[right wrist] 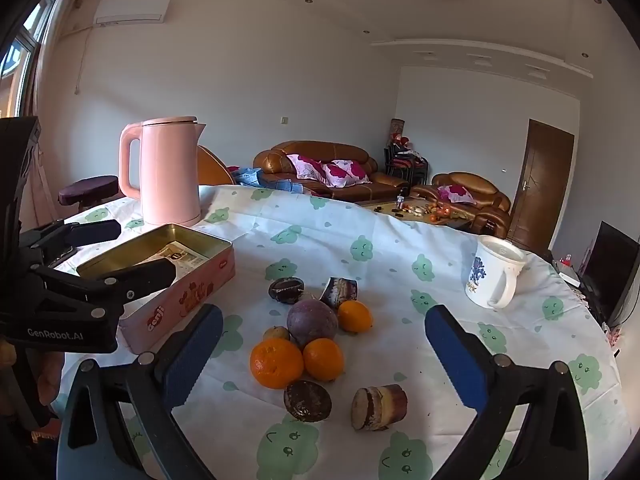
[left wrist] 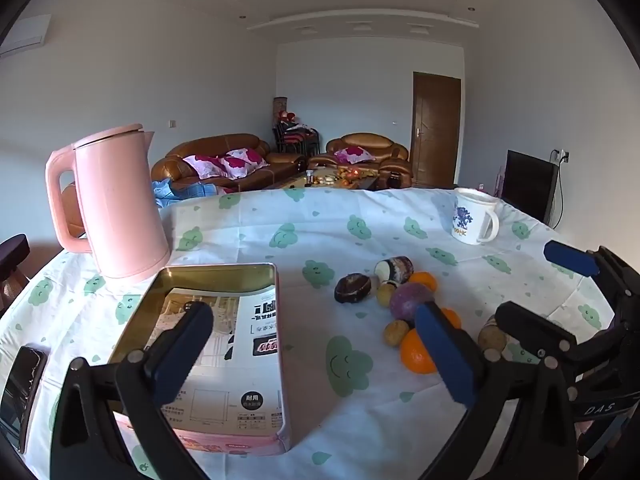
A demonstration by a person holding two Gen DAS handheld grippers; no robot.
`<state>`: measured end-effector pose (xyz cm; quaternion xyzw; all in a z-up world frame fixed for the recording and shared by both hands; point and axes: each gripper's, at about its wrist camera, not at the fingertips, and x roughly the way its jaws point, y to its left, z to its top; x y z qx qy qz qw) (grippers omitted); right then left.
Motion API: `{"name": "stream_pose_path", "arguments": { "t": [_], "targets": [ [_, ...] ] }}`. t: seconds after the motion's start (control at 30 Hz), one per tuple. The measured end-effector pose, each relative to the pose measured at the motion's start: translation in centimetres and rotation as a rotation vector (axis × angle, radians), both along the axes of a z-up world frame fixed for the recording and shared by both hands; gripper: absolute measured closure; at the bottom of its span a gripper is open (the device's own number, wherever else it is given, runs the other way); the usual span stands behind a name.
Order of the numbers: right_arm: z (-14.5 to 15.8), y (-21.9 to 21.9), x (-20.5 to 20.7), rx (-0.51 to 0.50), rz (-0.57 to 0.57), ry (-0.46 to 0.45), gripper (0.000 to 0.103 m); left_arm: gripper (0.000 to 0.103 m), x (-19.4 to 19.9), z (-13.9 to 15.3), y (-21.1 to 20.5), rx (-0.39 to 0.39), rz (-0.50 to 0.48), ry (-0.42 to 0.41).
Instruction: Organize fruits
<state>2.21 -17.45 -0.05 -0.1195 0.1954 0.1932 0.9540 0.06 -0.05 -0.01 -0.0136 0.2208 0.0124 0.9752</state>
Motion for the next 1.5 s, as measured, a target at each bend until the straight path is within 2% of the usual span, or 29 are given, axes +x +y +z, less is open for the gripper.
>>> {"name": "stream_pose_path", "arguments": {
  "t": [0.57,1.5],
  "targets": [
    [-0.09,-0.58,-0.31,0.042,-0.011,-0.007,0.001,0.000,-0.04,-0.27,0.11,-0.008,-0.013,0.001],
    [-0.35,-0.63,-0.32,0.050,-0.020,0.007,0.001,0.000,-0.10,-0.31,-0.06,0.004,-0.013,0.004]
  ]
}}
